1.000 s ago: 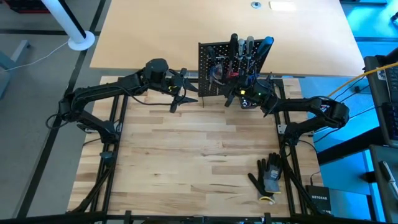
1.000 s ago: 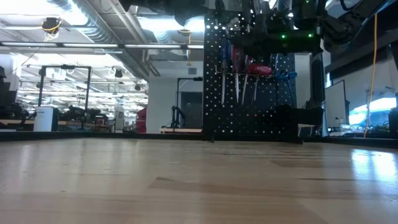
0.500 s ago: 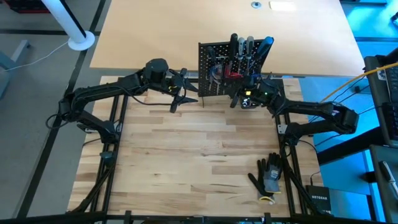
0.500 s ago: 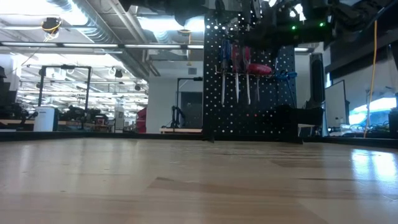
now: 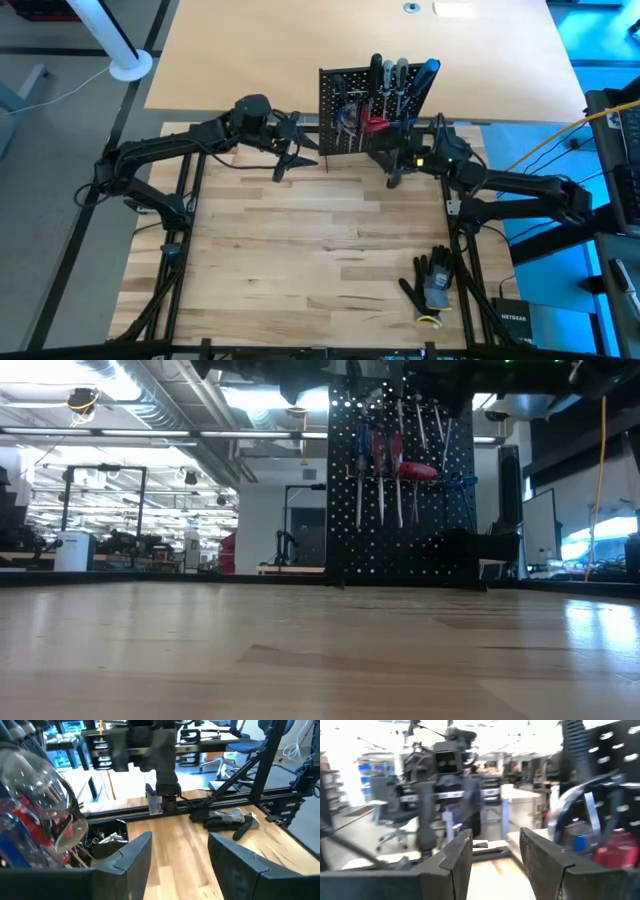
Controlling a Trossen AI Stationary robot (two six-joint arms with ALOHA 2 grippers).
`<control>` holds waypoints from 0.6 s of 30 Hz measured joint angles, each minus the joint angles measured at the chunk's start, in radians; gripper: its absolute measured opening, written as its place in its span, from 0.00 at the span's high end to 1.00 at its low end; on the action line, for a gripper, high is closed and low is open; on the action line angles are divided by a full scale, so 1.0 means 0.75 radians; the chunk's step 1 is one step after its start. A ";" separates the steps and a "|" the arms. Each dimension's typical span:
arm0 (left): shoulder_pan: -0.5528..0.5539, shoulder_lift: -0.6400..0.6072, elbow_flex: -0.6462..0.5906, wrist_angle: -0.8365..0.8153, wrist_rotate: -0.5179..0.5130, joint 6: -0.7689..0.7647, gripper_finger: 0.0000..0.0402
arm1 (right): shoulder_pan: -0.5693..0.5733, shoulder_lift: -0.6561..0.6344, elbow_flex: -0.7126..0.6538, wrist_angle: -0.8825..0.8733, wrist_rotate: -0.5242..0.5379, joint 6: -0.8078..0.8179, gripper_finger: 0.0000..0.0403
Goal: Hang tools onto peg board
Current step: Adjust the peg board
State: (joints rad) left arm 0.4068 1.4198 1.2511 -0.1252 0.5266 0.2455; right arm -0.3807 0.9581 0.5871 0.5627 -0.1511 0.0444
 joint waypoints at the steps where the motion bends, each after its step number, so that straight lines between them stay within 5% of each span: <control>1: -0.003 0.000 -0.007 0.000 0.000 -0.012 0.54 | 0.026 -0.014 0.000 -0.031 0.000 0.000 0.59; 10: -0.137 -0.150 -0.277 0.076 -0.356 -0.124 0.54 | 0.299 -0.016 0.000 -0.211 0.096 0.001 0.59; 18: -0.173 -0.175 -0.639 0.592 -0.565 -0.254 0.54 | 0.415 -0.006 0.000 -0.346 0.341 0.004 0.59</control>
State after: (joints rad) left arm 0.2772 1.2889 0.7722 0.3188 0.1027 0.0550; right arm -0.0696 0.9539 0.5873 0.3030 0.1047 0.0475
